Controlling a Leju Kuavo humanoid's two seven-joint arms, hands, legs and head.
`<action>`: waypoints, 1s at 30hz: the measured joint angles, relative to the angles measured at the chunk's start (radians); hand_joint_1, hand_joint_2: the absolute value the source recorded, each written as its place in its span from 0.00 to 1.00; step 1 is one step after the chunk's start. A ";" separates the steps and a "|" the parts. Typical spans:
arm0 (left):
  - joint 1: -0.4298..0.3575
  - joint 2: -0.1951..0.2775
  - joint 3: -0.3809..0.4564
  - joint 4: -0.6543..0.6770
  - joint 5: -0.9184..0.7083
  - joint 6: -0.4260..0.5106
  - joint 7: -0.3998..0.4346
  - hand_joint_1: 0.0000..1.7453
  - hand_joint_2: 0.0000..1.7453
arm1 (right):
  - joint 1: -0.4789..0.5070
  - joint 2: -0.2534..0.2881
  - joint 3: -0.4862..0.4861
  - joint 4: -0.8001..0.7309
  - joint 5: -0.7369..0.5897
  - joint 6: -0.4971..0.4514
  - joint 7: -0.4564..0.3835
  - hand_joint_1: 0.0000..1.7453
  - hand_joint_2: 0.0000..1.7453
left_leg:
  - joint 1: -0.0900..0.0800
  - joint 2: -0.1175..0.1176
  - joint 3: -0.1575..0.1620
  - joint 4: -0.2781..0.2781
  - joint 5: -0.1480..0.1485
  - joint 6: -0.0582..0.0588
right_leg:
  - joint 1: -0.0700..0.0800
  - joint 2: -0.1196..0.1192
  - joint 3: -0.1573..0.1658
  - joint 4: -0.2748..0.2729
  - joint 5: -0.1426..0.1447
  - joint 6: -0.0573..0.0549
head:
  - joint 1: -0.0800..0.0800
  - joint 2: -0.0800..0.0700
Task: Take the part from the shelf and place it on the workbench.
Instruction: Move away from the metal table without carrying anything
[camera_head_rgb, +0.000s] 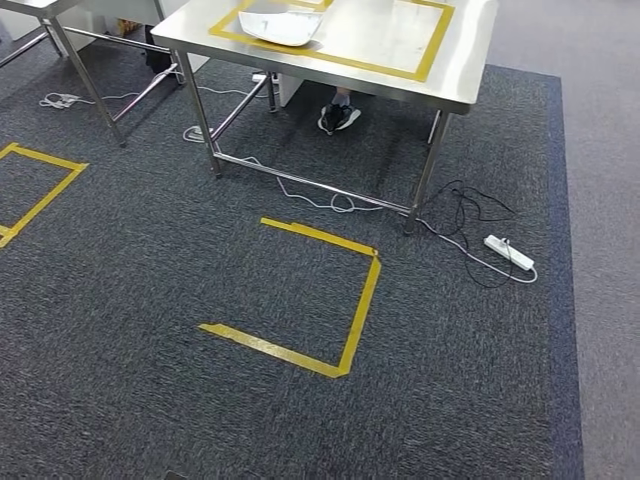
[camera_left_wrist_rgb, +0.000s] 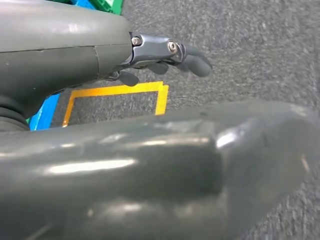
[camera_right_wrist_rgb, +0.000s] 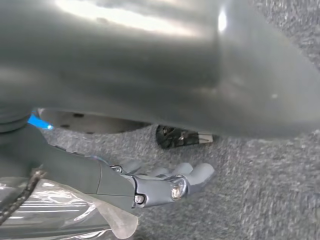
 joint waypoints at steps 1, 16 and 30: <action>-0.001 0.001 0.000 0.002 0.000 0.001 0.000 0.00 0.00 | 0.001 0.000 -0.001 0.000 0.000 0.000 0.000 0.00 0.00 | 0.001 0.001 -0.001 0.000 0.000 0.003 | 0.001 0.001 -0.002 -0.002 0.004 0.006 | 0.000 0.000; -0.004 0.014 0.000 0.019 -0.011 0.001 0.003 0.00 0.00 | 0.004 0.000 -0.005 0.000 0.000 0.006 0.000 0.00 0.00 | 0.005 0.000 -0.006 -0.009 0.021 -0.008 | 0.004 -0.001 -0.013 0.002 0.016 0.005 | -0.001 0.000; -0.004 0.014 0.000 0.022 -0.012 0.001 0.007 0.00 0.00 | 0.004 0.000 -0.011 0.000 0.000 0.005 -0.001 0.00 0.00 | 0.003 0.000 -0.010 -0.009 0.021 -0.008 | 0.001 -0.001 -0.017 0.002 0.017 0.006 | -0.001 0.000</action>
